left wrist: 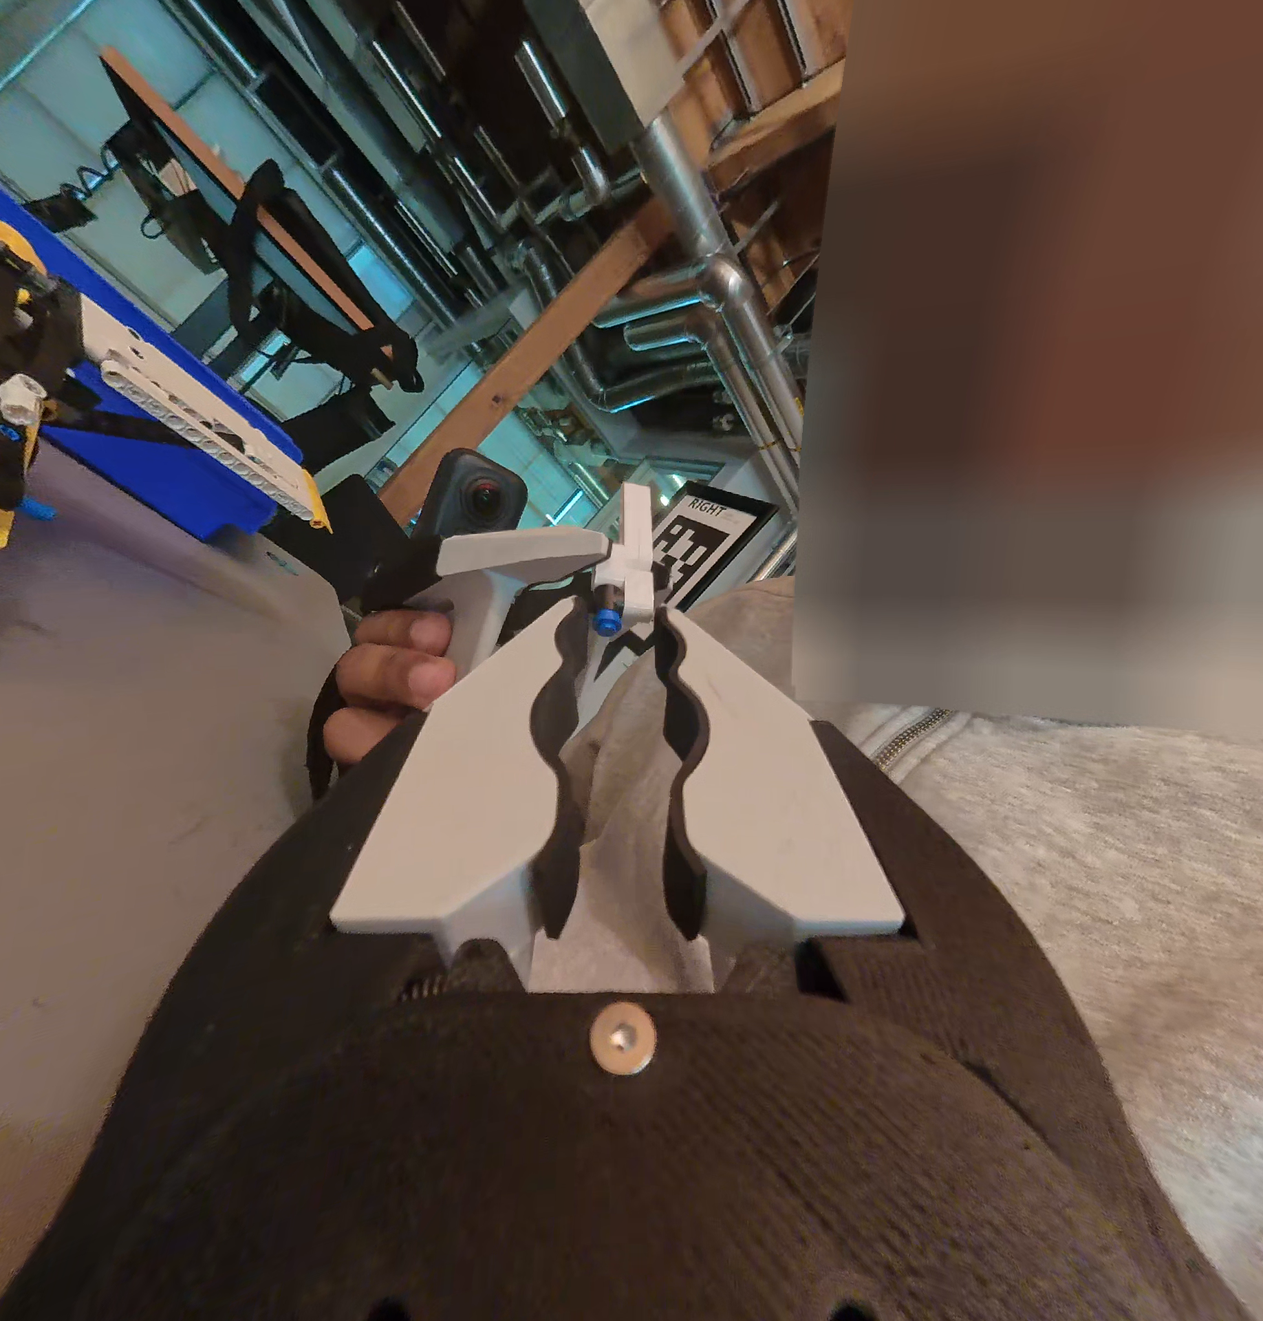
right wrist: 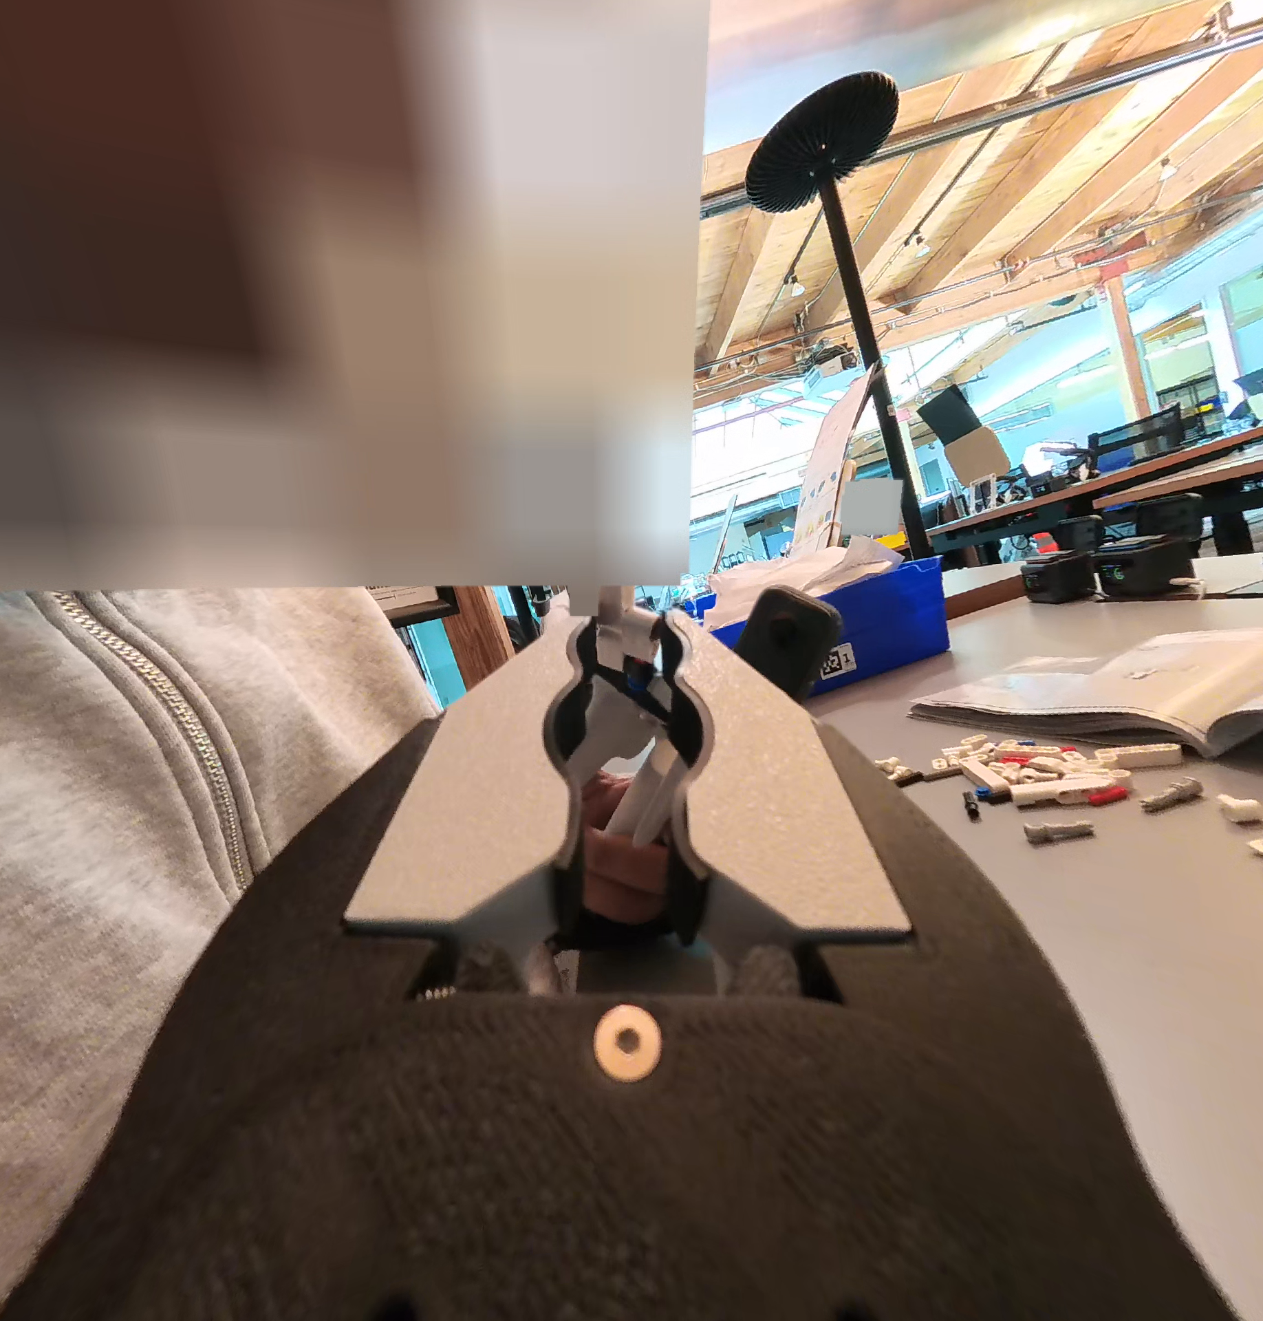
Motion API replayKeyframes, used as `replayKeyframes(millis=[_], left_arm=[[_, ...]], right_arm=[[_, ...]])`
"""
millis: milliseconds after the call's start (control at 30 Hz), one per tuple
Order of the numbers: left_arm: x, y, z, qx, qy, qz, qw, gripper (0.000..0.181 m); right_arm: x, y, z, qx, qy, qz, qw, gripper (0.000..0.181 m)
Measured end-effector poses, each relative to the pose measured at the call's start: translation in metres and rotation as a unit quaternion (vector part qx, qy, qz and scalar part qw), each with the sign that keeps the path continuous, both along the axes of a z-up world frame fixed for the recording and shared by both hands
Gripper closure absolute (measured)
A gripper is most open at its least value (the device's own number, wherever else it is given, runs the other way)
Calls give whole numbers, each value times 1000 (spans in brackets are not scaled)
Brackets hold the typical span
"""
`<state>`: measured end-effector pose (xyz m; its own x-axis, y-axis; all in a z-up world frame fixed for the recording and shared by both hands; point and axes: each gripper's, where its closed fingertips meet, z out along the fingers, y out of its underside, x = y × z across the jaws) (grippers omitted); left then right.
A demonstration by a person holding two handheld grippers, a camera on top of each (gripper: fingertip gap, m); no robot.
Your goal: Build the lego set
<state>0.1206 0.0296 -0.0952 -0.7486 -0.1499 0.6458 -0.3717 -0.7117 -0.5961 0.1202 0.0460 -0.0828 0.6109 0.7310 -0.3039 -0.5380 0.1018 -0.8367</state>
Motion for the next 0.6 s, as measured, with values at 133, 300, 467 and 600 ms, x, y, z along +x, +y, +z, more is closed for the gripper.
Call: replayKeyframes(millis=[133, 300, 467, 600], left_arm=[[0, 1, 1, 4, -4, 8, 1000, 167], [0, 3, 1, 11, -9, 22, 1000, 167], [-1, 9, 3, 5, -14, 40, 999, 168], [-1, 10, 4, 6, -16, 41, 999, 168]], right_arm=[[0, 0, 0, -1, -2, -2, 1000, 166], [1, -1, 1, -3, 8, 0, 1000, 165], [6, -1, 3, -1, 25, -1, 1000, 163], [4, -1, 2, -3, 19, -2, 1000, 162]])
